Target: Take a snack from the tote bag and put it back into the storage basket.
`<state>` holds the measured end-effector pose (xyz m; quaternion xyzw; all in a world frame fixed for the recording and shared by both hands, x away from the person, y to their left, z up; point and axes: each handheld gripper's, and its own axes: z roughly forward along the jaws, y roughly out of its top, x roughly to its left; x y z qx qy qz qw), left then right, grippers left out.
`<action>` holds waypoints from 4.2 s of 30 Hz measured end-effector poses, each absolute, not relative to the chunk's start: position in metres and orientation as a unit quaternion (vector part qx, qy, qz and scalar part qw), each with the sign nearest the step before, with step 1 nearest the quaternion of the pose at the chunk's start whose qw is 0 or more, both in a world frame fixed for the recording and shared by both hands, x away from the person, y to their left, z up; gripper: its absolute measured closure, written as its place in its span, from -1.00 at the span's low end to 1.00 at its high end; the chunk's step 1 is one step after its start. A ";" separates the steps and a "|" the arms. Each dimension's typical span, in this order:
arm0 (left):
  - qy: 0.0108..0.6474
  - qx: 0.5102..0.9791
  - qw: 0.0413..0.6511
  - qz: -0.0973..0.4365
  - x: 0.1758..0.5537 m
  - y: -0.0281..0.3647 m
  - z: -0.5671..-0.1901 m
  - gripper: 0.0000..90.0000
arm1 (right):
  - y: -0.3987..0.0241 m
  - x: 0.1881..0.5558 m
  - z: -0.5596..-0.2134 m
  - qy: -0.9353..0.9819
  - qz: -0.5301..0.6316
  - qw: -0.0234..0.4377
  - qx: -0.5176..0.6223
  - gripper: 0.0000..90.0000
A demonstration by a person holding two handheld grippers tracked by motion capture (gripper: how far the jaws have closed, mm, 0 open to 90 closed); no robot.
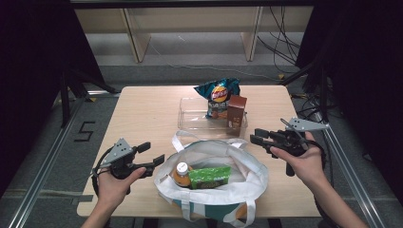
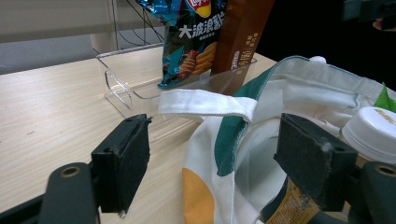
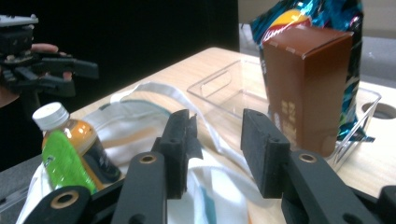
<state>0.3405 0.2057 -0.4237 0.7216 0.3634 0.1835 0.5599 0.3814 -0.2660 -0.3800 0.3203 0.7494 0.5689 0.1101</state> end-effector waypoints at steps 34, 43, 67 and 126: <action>0.362 0.722 0.561 0.183 0.341 0.208 -0.426 -0.44 | -0.219 0.352 -0.406 0.808 0.547 -0.013 0.220 0.33; 0.363 0.724 0.557 0.184 0.341 0.208 -0.426 -0.44 | -0.208 0.349 -0.417 0.819 0.531 -0.045 0.214 0.24; 0.365 0.725 0.555 0.183 0.341 0.208 -0.427 -0.45 | -0.205 0.351 -0.424 0.823 0.537 -0.029 0.182 0.96; 0.369 0.723 0.554 0.183 0.343 0.210 -0.430 -0.45 | -0.211 0.434 -0.328 0.671 0.689 0.127 0.243 1.00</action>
